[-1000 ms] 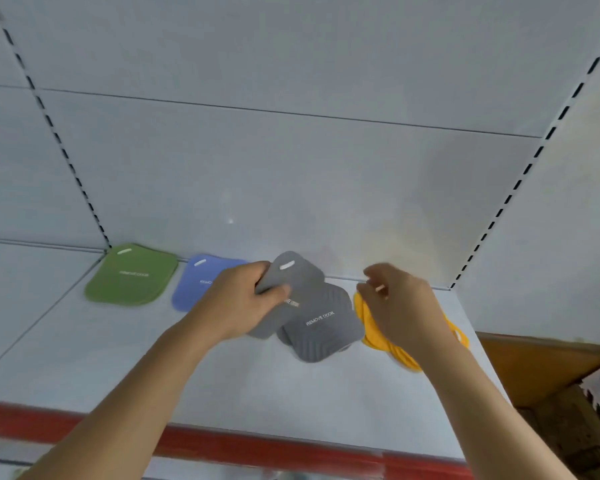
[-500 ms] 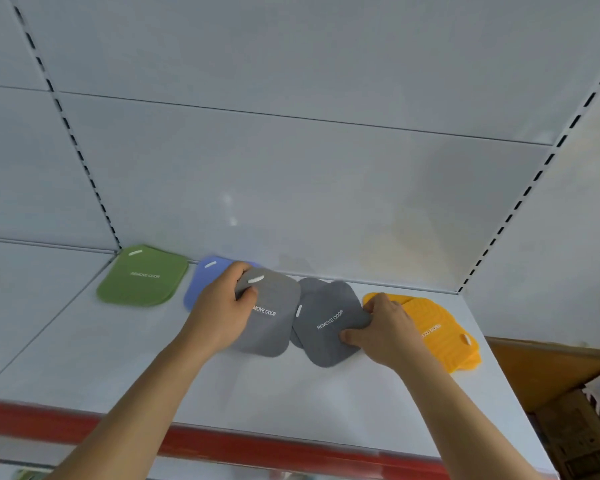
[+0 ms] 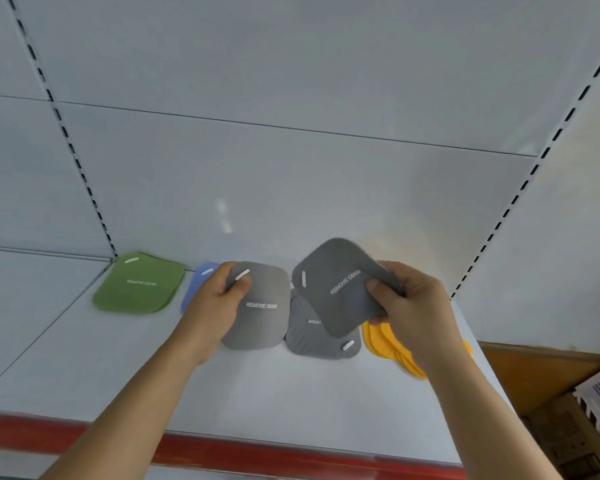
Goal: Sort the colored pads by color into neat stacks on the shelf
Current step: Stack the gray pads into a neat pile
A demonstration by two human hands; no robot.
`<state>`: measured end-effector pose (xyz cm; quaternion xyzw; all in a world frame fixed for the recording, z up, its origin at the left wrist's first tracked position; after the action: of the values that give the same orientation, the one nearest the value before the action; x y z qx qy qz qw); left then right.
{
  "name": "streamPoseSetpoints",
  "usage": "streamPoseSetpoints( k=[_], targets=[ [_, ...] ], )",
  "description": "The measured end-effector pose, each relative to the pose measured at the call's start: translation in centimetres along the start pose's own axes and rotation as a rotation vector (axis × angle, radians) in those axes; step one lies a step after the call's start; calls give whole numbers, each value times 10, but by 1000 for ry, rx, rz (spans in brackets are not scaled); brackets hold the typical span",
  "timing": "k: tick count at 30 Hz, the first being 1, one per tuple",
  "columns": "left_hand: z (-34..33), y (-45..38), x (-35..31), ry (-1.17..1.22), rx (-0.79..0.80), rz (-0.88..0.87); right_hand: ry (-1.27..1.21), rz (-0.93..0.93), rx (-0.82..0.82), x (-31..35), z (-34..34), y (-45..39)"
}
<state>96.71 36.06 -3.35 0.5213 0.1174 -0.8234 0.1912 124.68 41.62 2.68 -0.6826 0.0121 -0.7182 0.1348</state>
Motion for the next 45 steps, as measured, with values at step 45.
streamPoseSetpoints(
  k=[45],
  targets=[
    [-13, 7, 7, 56, -14, -75, 1055, -316, 38, -98, -30, 0]
  ],
)
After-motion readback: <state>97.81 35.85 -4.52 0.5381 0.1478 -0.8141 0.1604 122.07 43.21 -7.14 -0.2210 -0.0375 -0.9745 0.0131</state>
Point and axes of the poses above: each hand's wrist, its own y-axis away from the middle knuckle, its own z-axis out of the back of the hand, x = y × z, the point moved 2 cm from there along -y, towards the middle knuckle, and after that the axes turned 14 degrees about -y, right-handed, at the moved point
